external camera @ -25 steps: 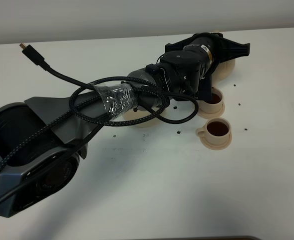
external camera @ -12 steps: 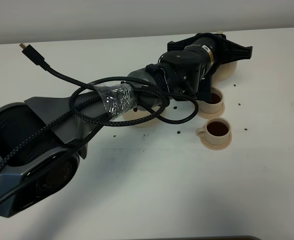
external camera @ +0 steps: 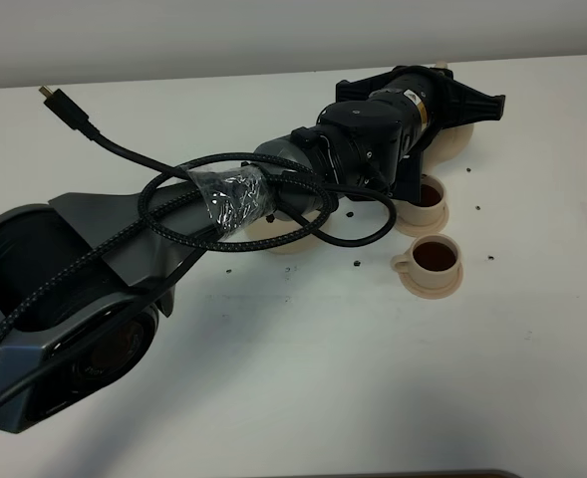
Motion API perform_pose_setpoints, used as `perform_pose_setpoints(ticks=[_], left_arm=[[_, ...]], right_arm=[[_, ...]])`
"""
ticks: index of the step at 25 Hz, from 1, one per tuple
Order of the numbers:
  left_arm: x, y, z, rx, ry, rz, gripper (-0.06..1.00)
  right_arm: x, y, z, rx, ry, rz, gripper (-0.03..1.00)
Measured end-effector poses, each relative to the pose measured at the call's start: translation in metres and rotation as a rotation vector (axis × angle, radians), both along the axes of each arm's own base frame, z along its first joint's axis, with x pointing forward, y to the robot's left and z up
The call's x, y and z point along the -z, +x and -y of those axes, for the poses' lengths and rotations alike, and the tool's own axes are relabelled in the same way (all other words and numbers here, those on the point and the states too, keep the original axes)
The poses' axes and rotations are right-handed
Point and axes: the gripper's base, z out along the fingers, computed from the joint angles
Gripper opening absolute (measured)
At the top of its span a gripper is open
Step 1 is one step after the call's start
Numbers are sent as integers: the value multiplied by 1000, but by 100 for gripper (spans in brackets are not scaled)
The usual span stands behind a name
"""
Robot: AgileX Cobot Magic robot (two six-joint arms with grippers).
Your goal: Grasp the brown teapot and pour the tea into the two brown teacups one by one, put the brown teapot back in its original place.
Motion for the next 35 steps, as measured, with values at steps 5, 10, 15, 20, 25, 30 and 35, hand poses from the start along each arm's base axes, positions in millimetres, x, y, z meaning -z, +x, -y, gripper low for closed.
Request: perform_pose_setpoints(ticks=[5, 10, 15, 20, 25, 30, 35], left_arm=[[0, 0, 0, 3, -1, 0, 13], [0, 0, 0, 2, -2, -1, 13], [2, 1, -3, -63, -36, -49, 13], [5, 3, -10, -182, -59, -114, 13], [8, 4, -15, -280, -109, -183, 13], [1, 3, -18, -395, -266, -266, 13], [-22, 0, -27, -593, -497, -357, 13]], right_arm=[[0, 0, 0, 0, 0, 0, 52], [0, 0, 0, 0, 0, 0, 52], [0, 0, 0, 0, 0, 0, 52], [0, 0, 0, 0, 0, 0, 52], [0, 0, 0, 0, 0, 0, 52], [0, 0, 0, 0, 0, 0, 52], [0, 0, 0, 0, 0, 0, 52]])
